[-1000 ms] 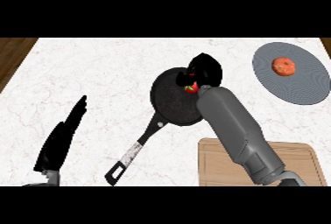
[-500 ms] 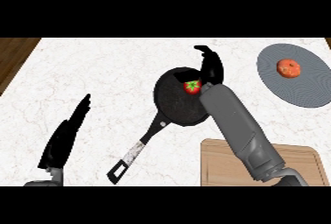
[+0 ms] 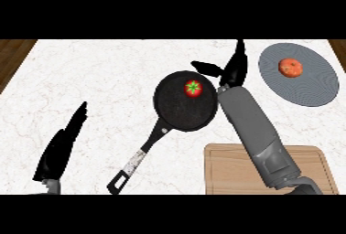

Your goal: Pick the tomato from the cutting board and place it in the pan

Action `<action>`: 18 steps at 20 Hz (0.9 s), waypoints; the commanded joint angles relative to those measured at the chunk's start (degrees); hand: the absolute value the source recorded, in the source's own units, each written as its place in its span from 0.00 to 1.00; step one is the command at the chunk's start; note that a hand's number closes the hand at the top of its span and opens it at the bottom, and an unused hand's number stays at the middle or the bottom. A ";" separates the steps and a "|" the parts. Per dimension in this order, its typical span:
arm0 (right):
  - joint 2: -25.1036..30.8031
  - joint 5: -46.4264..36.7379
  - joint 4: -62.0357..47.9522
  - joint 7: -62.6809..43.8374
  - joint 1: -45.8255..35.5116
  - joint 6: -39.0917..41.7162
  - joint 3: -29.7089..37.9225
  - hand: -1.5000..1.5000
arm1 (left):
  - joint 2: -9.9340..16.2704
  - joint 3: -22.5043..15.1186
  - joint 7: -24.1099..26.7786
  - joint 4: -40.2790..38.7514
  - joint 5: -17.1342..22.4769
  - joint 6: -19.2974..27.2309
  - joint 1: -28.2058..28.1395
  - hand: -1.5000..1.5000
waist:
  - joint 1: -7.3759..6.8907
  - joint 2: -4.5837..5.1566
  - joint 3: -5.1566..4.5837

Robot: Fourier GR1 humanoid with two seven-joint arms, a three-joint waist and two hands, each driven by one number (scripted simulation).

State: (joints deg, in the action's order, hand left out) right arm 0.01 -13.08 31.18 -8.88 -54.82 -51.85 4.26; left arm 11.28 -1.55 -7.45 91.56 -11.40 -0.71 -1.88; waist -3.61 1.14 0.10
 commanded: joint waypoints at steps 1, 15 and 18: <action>-0.01 5.49 0.93 6.04 2.94 -6.14 2.81 0.00 | 1.29 1.72 -1.43 1.64 0.97 -0.78 0.21 0.50 | 1.12 -0.51 0.00; 11.08 6.05 37.85 10.75 40.26 9.45 -0.08 0.00 | 0.60 3.91 -2.12 4.10 2.12 -0.81 -4.80 0.50 | 4.90 -1.62 -0.12; 15.46 5.60 49.64 2.03 46.10 13.07 -1.48 0.00 | -0.47 2.59 0.14 3.93 0.78 -0.41 -7.15 0.50 | 4.63 -1.60 -0.16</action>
State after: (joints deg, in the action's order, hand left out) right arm 10.98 -7.99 69.35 -2.29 -17.12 -42.87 3.49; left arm 11.17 1.48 -8.05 93.50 -11.01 -0.36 -6.13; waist 1.12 -0.41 -0.03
